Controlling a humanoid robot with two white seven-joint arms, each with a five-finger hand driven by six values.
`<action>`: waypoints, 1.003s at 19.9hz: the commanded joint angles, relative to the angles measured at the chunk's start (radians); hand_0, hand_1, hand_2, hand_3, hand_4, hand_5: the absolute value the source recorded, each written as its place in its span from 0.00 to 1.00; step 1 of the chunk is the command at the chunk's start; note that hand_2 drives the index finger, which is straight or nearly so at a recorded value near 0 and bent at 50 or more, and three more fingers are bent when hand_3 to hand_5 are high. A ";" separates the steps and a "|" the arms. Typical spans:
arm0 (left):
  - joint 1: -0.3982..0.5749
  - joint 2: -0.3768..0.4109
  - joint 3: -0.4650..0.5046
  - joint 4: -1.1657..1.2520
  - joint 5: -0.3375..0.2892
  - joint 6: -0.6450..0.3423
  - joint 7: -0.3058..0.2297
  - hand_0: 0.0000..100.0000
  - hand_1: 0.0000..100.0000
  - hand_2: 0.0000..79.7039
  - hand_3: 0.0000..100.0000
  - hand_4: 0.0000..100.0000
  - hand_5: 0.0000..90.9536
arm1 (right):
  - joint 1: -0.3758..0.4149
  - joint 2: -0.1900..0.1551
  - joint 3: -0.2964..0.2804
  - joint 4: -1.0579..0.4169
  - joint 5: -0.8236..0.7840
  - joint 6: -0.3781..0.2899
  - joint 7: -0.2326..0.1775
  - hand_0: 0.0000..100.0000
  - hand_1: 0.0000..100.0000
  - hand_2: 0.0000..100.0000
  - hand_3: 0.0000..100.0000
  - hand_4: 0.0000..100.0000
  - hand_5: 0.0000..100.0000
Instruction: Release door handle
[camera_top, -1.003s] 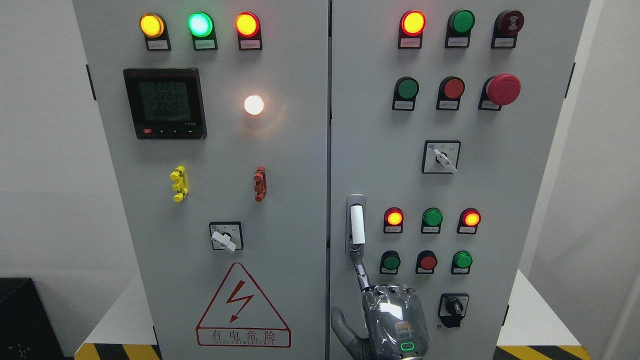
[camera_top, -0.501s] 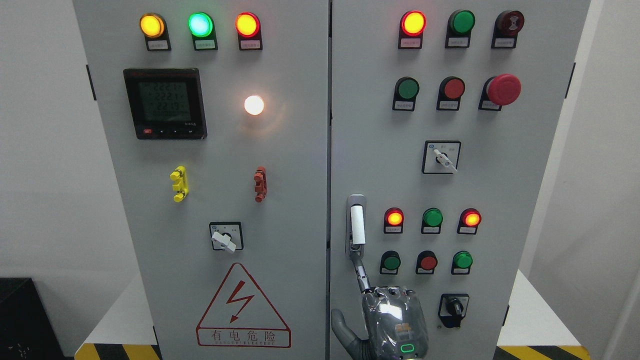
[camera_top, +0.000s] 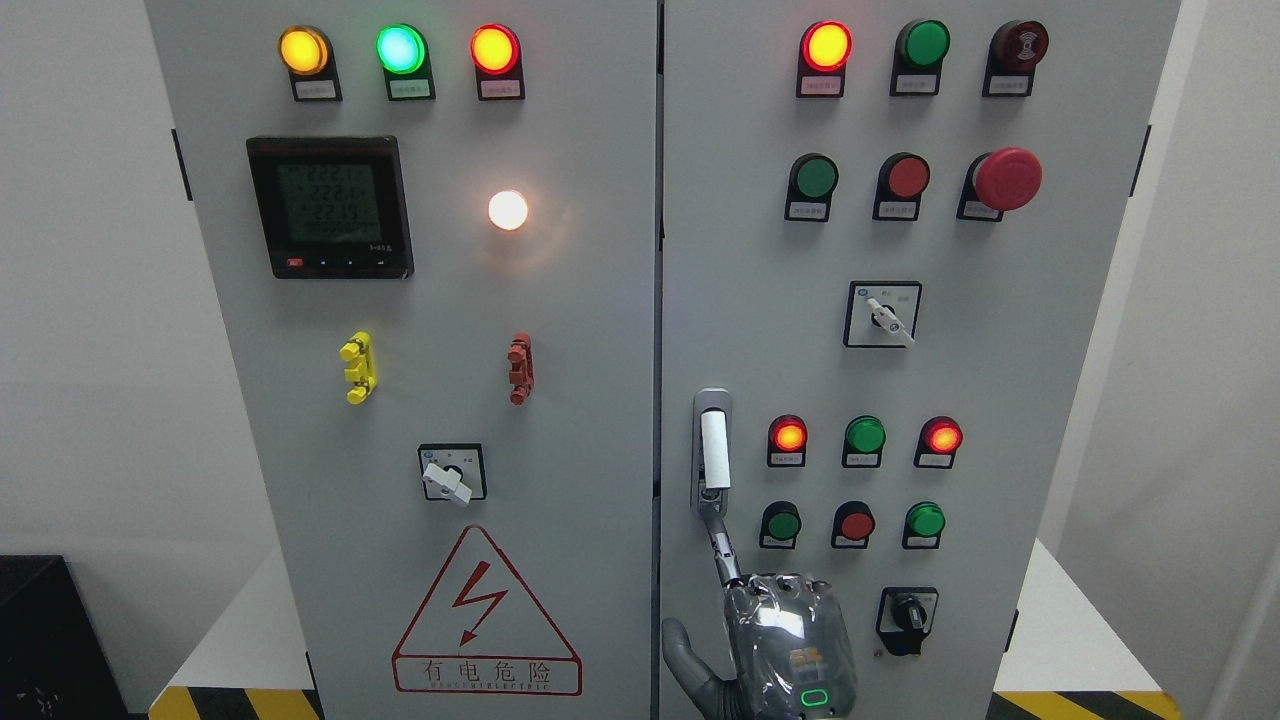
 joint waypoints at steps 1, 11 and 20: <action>0.000 0.000 -0.020 -0.015 0.000 0.000 -0.001 0.00 0.00 0.03 0.08 0.01 0.00 | -0.003 0.000 -0.001 -0.063 0.001 0.000 -0.001 0.36 0.28 0.00 1.00 0.99 0.99; 0.000 0.000 -0.020 -0.017 0.000 0.000 0.000 0.00 0.00 0.03 0.08 0.01 0.00 | -0.001 0.000 0.001 -0.080 -0.001 0.000 -0.001 0.36 0.28 0.00 1.00 0.99 0.99; 0.000 0.000 -0.020 -0.015 0.000 0.000 0.000 0.00 0.00 0.03 0.09 0.01 0.00 | -0.005 -0.001 -0.012 -0.089 -0.005 -0.004 -0.031 0.42 0.26 0.36 0.99 0.89 0.98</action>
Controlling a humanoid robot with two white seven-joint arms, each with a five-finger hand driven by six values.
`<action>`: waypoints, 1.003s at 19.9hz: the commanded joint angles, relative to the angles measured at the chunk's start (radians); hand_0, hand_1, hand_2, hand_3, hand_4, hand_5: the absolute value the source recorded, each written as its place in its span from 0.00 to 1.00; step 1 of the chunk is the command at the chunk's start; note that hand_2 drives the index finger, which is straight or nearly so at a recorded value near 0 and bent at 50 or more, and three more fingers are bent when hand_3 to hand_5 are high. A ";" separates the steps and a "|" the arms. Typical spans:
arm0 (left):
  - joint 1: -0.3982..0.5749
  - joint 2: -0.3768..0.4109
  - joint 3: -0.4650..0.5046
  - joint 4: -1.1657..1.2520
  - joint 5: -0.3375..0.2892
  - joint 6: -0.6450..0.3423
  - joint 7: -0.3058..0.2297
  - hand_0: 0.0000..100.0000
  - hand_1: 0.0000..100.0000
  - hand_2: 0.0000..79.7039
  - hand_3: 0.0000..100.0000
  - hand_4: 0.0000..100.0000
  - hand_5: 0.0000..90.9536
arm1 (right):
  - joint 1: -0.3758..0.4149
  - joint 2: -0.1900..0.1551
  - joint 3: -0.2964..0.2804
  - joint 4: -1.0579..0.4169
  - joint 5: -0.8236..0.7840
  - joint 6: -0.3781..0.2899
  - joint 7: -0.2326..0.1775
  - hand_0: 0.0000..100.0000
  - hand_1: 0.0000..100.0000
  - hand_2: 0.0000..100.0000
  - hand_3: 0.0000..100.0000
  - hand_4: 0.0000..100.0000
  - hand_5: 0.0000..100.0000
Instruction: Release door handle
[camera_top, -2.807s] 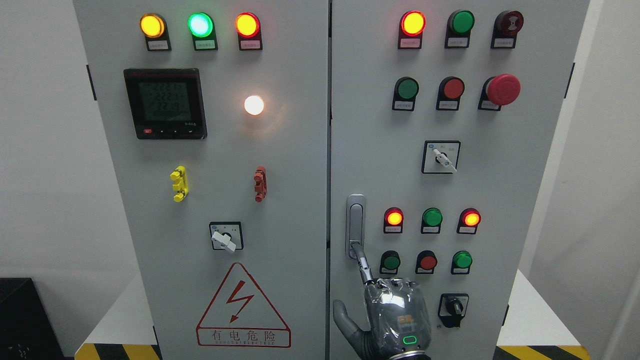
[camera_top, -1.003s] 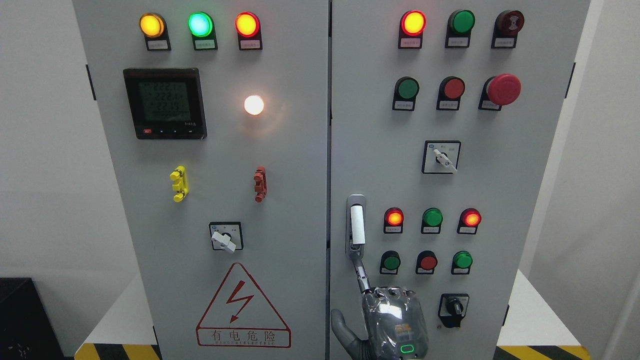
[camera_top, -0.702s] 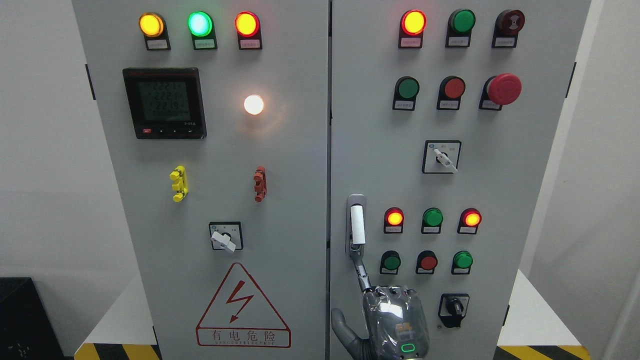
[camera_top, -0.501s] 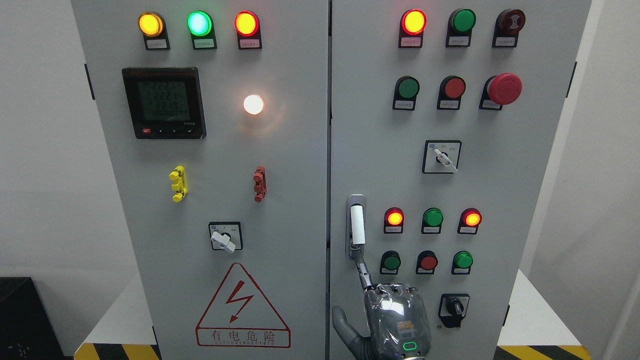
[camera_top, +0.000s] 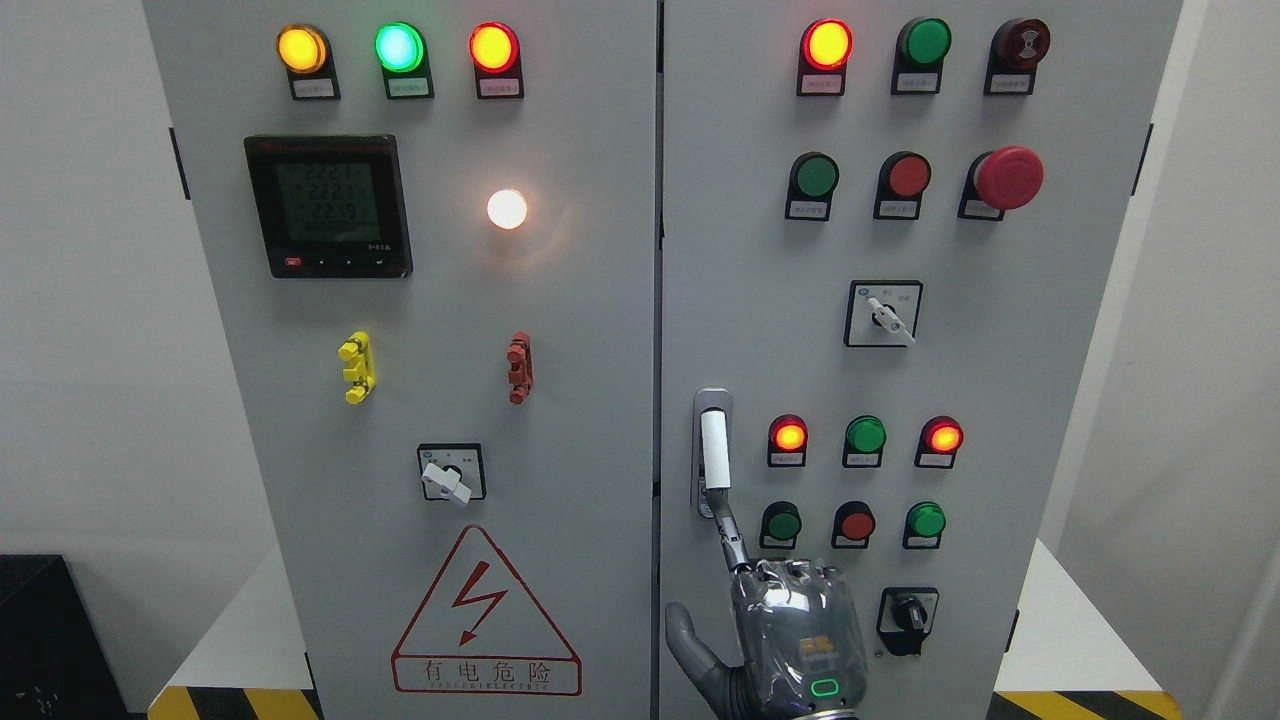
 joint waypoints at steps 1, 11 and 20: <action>0.000 0.000 -0.020 -0.017 0.000 0.000 -0.002 0.00 0.00 0.03 0.09 0.01 0.00 | -0.002 -0.001 -0.009 -0.026 -0.003 -0.001 -0.012 0.43 0.26 0.38 0.99 0.89 0.97; 0.000 0.000 -0.020 -0.017 0.000 0.000 0.000 0.00 0.00 0.03 0.09 0.01 0.00 | -0.023 0.000 -0.018 -0.041 -0.040 0.003 -0.004 0.29 0.29 0.61 1.00 0.95 0.96; 0.000 0.000 -0.020 -0.017 0.000 0.000 0.000 0.00 0.00 0.03 0.08 0.01 0.00 | -0.073 0.000 -0.026 -0.038 -0.051 0.004 -0.001 0.22 0.31 0.72 1.00 0.98 0.95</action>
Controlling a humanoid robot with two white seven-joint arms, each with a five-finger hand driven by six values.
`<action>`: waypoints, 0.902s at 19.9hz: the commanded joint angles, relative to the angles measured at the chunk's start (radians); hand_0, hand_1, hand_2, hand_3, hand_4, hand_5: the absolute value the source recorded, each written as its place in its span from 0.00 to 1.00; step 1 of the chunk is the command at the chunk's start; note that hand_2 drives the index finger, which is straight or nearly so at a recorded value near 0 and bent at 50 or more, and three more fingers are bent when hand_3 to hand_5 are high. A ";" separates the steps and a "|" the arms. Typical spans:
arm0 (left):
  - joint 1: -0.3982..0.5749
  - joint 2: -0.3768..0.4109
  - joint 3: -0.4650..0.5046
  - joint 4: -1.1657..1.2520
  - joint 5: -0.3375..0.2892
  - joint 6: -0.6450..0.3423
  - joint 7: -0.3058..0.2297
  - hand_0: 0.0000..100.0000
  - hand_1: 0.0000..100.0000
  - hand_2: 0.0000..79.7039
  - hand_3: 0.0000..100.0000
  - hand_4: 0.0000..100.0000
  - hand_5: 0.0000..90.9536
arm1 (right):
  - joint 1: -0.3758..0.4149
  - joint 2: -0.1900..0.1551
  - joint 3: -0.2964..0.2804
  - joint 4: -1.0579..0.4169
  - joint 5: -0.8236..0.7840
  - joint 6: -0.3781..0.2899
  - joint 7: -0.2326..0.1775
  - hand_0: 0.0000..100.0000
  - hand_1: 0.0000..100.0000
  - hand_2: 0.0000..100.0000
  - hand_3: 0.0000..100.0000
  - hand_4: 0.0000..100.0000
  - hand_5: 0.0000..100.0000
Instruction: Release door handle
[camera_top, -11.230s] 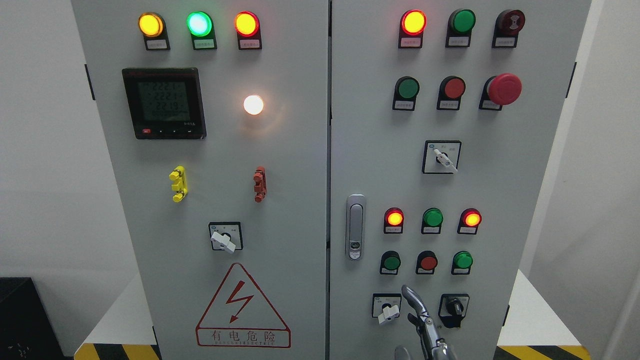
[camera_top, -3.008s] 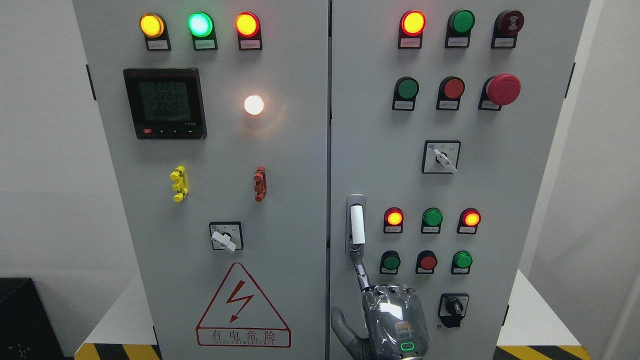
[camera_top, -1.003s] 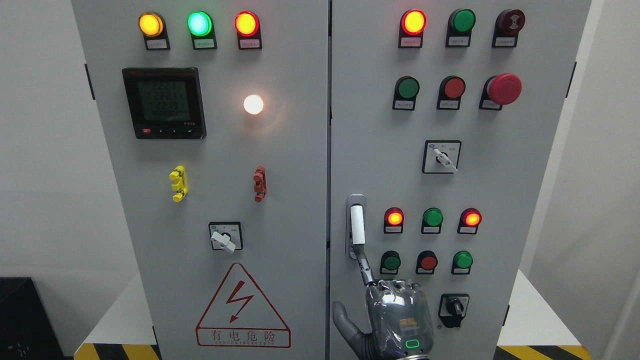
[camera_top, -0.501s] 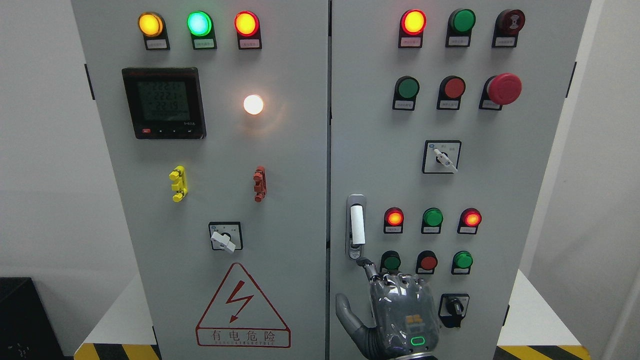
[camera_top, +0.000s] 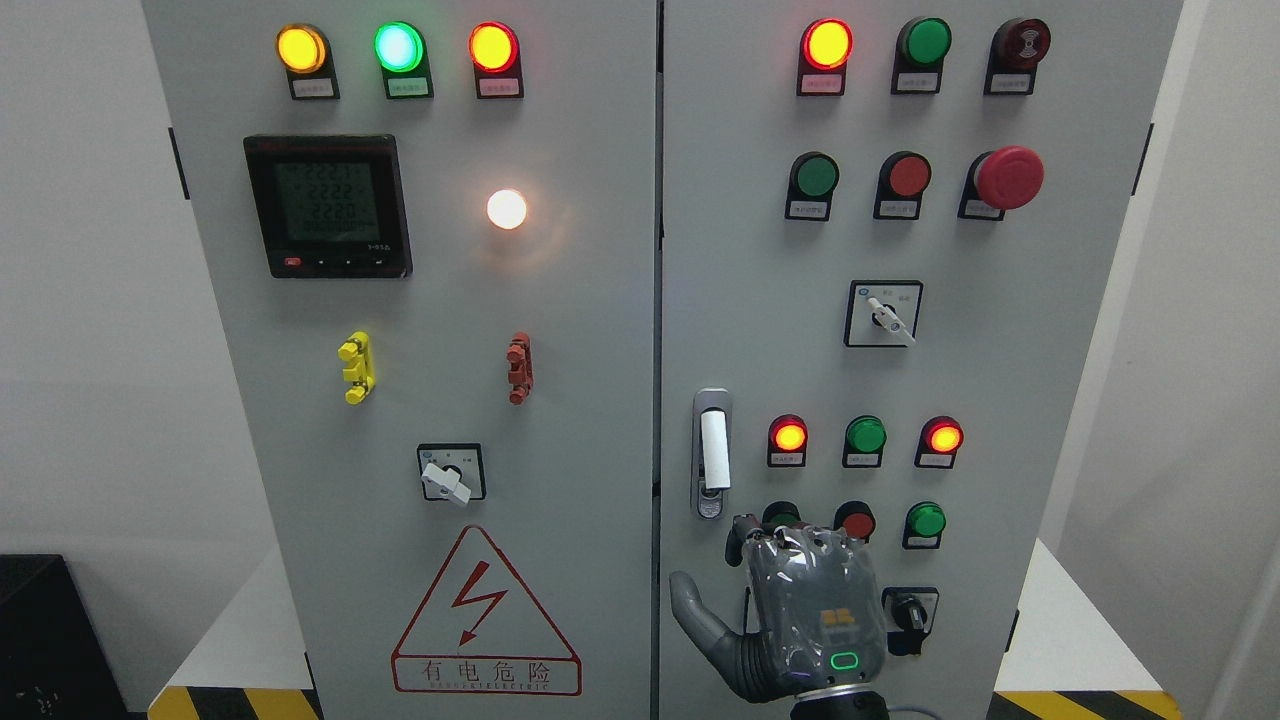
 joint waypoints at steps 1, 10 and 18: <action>0.000 0.000 -0.020 -0.017 0.000 -0.001 0.001 0.00 0.00 0.03 0.09 0.01 0.00 | -0.033 0.000 -0.011 -0.004 -0.015 0.000 0.003 0.21 0.31 0.73 1.00 0.98 0.95; 0.000 0.000 -0.020 -0.017 0.000 -0.001 -0.001 0.00 0.00 0.03 0.08 0.01 0.00 | -0.081 0.002 -0.015 0.018 -0.017 0.029 0.009 0.20 0.32 0.77 1.00 1.00 0.95; 0.000 0.000 -0.020 -0.017 0.000 -0.001 0.001 0.00 0.00 0.03 0.09 0.01 0.00 | -0.113 0.002 -0.018 0.042 -0.017 0.038 0.030 0.17 0.33 0.78 1.00 1.00 0.95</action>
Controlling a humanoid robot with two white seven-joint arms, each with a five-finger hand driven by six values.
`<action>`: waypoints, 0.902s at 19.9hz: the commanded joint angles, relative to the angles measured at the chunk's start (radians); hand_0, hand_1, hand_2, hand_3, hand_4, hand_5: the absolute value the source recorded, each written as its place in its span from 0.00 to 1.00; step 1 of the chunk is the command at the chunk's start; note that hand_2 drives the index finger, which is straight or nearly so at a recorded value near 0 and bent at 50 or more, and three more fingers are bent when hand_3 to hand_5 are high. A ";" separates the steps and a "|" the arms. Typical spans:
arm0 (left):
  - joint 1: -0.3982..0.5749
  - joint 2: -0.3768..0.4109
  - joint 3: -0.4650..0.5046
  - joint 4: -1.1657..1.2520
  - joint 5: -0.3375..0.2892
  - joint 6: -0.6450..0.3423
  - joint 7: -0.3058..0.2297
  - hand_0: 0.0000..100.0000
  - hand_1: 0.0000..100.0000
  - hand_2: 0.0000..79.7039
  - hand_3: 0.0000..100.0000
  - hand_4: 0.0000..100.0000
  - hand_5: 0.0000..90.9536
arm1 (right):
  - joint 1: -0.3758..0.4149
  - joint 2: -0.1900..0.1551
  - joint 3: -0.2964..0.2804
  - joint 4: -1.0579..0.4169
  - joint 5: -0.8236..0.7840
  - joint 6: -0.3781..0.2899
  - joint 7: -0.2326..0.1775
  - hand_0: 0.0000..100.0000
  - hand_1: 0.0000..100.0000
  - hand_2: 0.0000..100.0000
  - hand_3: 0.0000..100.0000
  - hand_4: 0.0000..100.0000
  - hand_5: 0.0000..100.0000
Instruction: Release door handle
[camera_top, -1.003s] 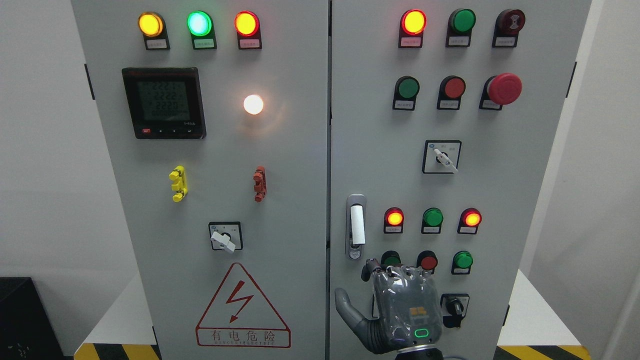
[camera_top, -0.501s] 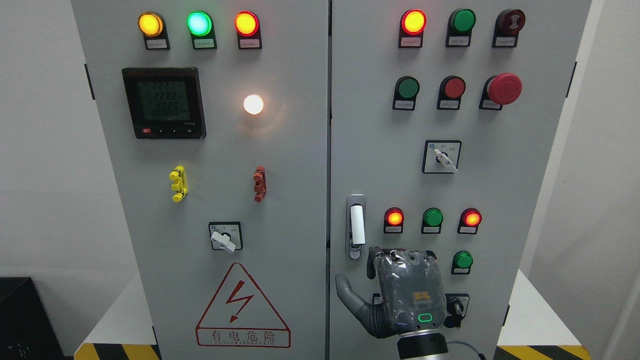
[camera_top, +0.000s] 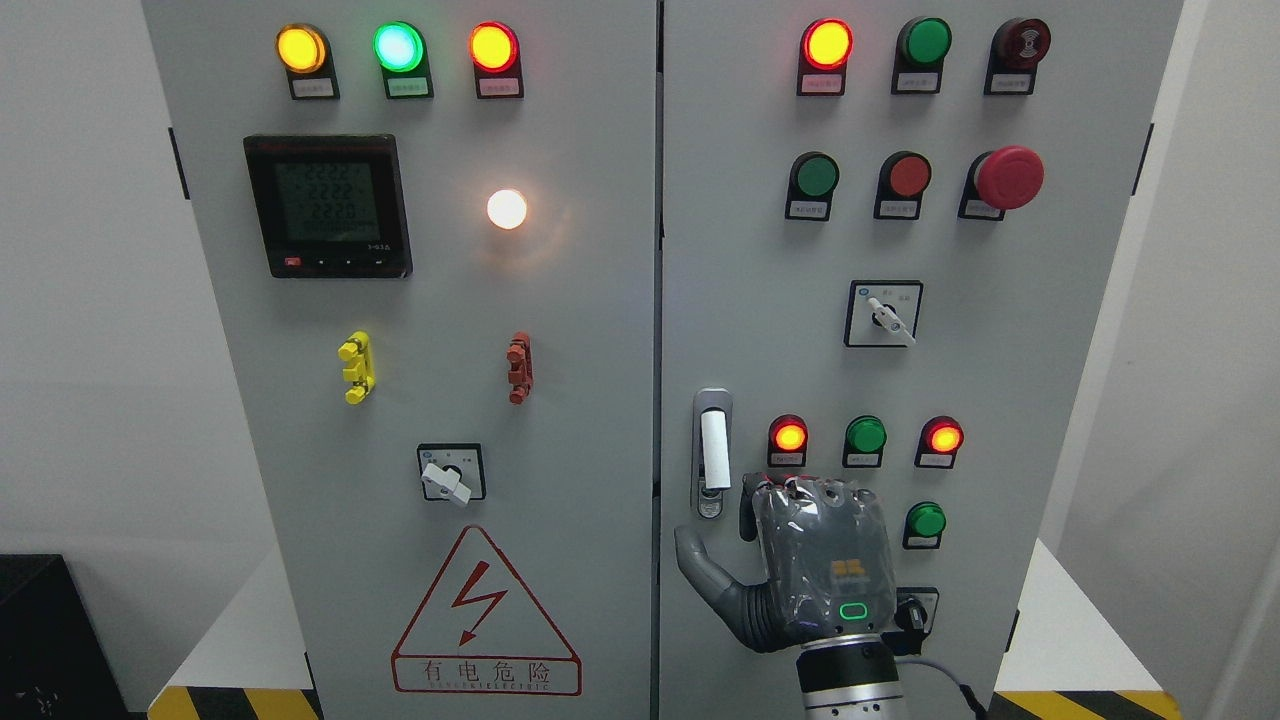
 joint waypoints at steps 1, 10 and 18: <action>0.000 0.000 -0.020 -0.017 0.000 -0.006 0.002 0.00 0.00 0.03 0.09 0.01 0.00 | -0.030 0.001 -0.006 0.027 -0.001 0.009 0.002 0.17 0.33 0.78 1.00 1.00 0.95; 0.000 0.000 -0.020 -0.017 0.000 -0.006 0.002 0.00 0.00 0.03 0.08 0.01 0.00 | -0.070 0.001 -0.015 0.059 -0.001 0.011 0.003 0.17 0.33 0.78 1.00 1.00 0.95; 0.000 0.000 -0.020 -0.015 0.000 -0.006 0.001 0.00 0.00 0.03 0.08 0.01 0.00 | -0.074 0.001 -0.031 0.068 -0.001 0.012 0.002 0.17 0.33 0.78 1.00 1.00 0.95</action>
